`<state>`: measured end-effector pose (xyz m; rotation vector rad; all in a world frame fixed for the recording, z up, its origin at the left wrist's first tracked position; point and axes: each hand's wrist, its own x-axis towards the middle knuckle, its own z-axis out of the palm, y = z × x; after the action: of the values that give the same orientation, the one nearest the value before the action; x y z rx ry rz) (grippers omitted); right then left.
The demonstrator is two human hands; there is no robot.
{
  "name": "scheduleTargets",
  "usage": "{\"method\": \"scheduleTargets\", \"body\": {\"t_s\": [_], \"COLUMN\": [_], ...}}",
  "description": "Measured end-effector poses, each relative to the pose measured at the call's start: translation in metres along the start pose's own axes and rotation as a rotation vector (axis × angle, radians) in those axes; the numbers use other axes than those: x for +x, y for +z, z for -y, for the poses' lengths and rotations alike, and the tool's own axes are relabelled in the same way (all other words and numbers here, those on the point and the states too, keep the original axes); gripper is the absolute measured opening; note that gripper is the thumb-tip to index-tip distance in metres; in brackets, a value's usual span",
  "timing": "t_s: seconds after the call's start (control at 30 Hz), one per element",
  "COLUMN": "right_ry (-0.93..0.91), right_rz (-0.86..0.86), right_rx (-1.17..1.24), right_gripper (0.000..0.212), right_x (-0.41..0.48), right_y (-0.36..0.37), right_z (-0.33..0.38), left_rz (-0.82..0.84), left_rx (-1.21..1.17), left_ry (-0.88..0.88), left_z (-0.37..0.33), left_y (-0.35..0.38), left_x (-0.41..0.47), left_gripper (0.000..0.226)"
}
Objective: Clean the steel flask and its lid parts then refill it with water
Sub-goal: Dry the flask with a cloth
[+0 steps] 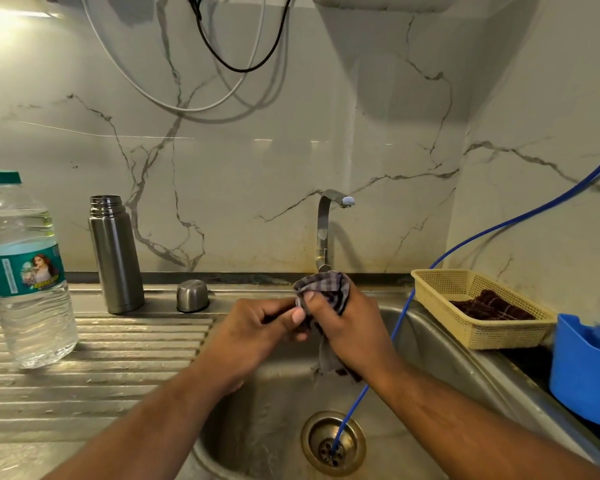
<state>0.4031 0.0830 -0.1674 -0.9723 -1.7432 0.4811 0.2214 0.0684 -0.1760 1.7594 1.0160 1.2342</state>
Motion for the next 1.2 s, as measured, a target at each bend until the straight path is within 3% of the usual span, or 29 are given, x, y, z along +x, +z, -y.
{"method": "scheduleTargets", "body": {"t_s": [0.07,0.17,0.33,0.5,0.63,0.77,0.93,1.1,1.2], "right_ry": [0.209,0.601,0.747,0.659,0.5,0.408,0.331,0.271,0.183], "right_rz": [-0.014,0.046,0.1,-0.005,-0.058,-0.059,-0.136,-0.166,-0.141], "right_rx": [0.086,0.329,0.418,0.209,-0.057,-0.081,0.065,-0.001,-0.105], "right_gripper": [0.022,0.044,0.055,0.046,0.059,0.059,0.047,0.045,0.038], "right_x": [-0.001,0.001,0.001,0.008,0.011,0.006,0.004,0.008,0.002], "right_y": [0.007,0.011,0.008,0.008,0.009,0.014,0.015,0.01,0.013], "right_z": [0.003,0.01,0.012,0.005,-0.005,-0.008,-0.004,-0.008,-0.01], "left_rz": [-0.066,-0.136,-0.121,-0.152,-0.164,-0.179,-0.147,-0.051,-0.039], "left_rx": [0.305,0.416,0.374,0.419,0.568,0.725,0.301,0.098,-0.168], "left_ry": [0.119,0.127,0.058,0.04,0.083,0.095,0.016,-0.001,-0.068], "left_z": [0.001,-0.002,-0.003,-0.008,-0.016,-0.022,-0.015,-0.01,-0.007], "left_y": [-0.002,-0.005,-0.006,0.004,0.014,0.017,0.013,0.012,0.019], "left_x": [0.003,0.005,0.004,0.0,0.0,-0.001,-0.003,-0.003,-0.003], "left_gripper": [0.03,0.043,0.041,0.044,0.071,0.066,0.043,0.044,0.041]}}
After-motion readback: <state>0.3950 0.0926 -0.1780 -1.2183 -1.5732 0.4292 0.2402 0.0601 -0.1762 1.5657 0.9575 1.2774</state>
